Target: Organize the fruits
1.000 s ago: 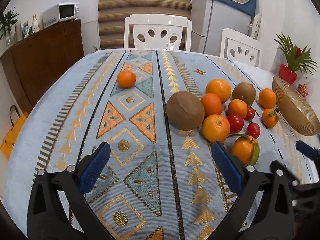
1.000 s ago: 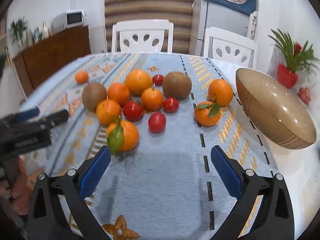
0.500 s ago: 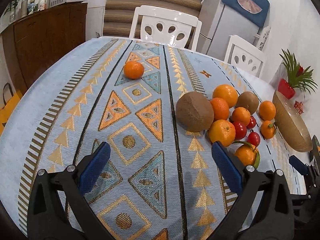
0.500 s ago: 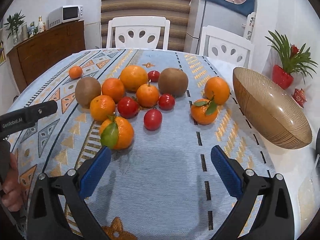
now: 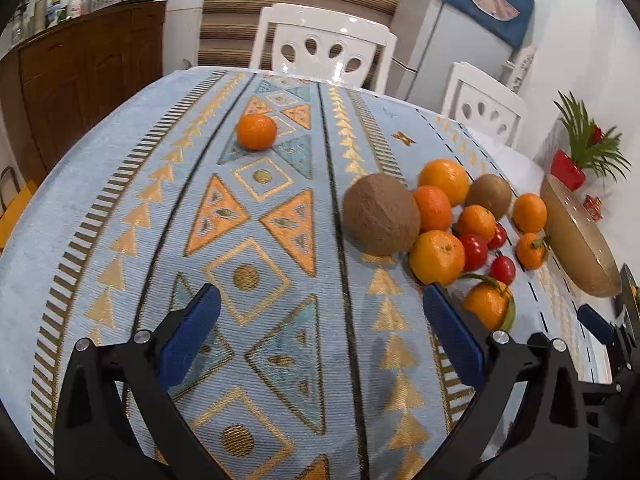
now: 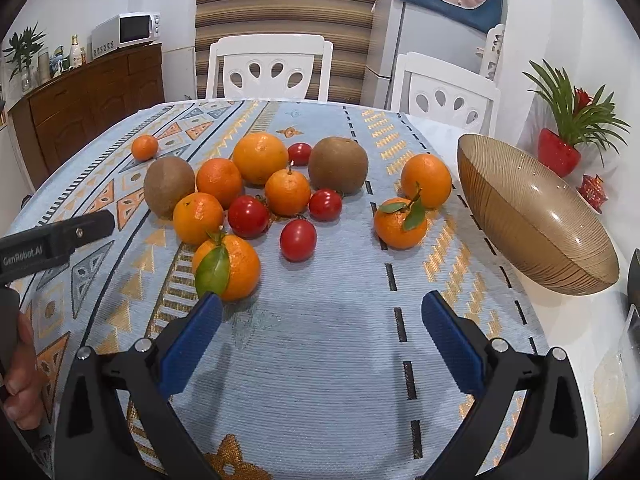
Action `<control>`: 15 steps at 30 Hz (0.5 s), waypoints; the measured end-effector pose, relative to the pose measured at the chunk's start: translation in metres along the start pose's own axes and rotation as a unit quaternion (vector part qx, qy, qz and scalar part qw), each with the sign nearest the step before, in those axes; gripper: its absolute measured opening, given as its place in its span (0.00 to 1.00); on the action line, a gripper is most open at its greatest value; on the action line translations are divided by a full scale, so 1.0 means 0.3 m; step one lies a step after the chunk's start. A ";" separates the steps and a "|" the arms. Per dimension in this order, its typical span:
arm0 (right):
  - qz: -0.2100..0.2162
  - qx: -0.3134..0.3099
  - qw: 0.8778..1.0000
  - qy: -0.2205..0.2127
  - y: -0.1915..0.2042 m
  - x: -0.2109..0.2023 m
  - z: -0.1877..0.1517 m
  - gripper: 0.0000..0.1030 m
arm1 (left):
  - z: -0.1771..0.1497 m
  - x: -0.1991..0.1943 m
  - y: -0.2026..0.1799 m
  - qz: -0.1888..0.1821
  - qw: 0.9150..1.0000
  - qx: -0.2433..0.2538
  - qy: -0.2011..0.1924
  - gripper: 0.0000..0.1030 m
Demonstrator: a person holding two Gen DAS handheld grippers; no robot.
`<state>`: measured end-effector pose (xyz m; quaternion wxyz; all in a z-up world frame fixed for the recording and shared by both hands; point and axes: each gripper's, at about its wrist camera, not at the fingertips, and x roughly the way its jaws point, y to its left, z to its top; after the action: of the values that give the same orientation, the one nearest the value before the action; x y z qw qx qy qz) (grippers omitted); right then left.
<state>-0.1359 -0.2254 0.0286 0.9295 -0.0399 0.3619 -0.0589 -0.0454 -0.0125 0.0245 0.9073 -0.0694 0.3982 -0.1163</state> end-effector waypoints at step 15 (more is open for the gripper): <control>0.015 0.004 1.000 -0.004 -0.002 -0.008 0.003 0.95 | -0.003 -0.004 0.021 -0.008 1.000 -0.021 -0.004 0.97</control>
<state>-0.1371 -0.2255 0.0311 0.9319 -0.0310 0.3585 -0.0461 -0.0458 -0.0061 0.0235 0.9060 -0.0921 0.3968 -0.1150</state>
